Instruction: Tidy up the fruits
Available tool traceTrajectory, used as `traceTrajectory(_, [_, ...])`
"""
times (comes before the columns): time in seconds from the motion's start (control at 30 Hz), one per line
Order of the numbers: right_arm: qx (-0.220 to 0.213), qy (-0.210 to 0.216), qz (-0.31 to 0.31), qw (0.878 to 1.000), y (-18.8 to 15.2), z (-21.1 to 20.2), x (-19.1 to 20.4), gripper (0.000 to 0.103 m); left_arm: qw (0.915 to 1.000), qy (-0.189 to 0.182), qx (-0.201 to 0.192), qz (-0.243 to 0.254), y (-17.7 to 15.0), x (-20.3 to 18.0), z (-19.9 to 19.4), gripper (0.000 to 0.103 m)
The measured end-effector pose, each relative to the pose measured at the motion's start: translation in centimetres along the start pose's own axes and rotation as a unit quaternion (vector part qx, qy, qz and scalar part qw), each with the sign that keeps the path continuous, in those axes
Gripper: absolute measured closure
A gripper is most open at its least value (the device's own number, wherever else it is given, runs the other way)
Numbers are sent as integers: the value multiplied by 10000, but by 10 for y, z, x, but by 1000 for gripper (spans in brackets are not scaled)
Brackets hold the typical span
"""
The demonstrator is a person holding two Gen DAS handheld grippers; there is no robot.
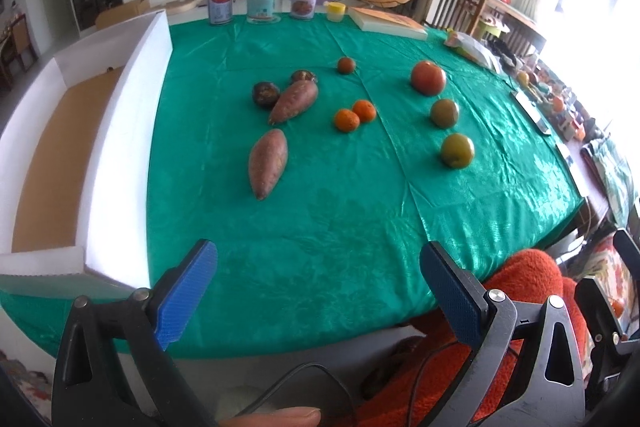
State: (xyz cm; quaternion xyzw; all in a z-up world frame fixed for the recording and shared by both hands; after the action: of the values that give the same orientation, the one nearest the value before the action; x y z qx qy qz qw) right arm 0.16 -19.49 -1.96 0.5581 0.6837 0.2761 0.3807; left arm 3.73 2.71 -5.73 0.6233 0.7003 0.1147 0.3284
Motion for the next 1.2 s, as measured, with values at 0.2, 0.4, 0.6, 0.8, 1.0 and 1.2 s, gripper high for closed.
traceTrajectory(0.2, [93, 21, 53, 9999, -1, 6, 0, 0, 9990, -337, 6, 304, -6, -27, -2, 1])
traceTrajectory(0.4, [44, -11, -3, 10000, 0, 2, 2, 0, 9957, -562, 117, 727, -17, -53, 0, 1])
traceTrajectory(0.6, [19, -41, 23, 10000, 0, -2, 1, 0, 9949, -587, -58, 821, -16, -56, -11, 1])
traceTrajectory(0.8, [-7, -37, 21, 10000, 1, -3, 0, 0, 9955, -557, -31, 770, -16, -53, -8, 1])
traceTrajectory(1.0, [23, -29, 72, 10000, 1, -3, -1, 0, 9955, -543, -31, 780, -15, -53, -7, 1])
traceTrajectory(1.2, [15, -27, 112, 9999, 1, -3, -3, 0, 9953, -524, -13, 814, -16, -54, -7, 1])
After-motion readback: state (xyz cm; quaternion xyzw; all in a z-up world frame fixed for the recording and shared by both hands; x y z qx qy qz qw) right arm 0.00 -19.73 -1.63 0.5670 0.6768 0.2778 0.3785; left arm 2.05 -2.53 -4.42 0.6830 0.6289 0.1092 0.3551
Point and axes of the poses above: each gripper's, at about its wrist camera, not at the fingertips, and z roughly the way its jaws point, x to its left, y to its top, the point moved 4 cm from there along z, roughly the way its jaws point, and after that the axes turned 14 degrees about -y, right-handed, at the moved point
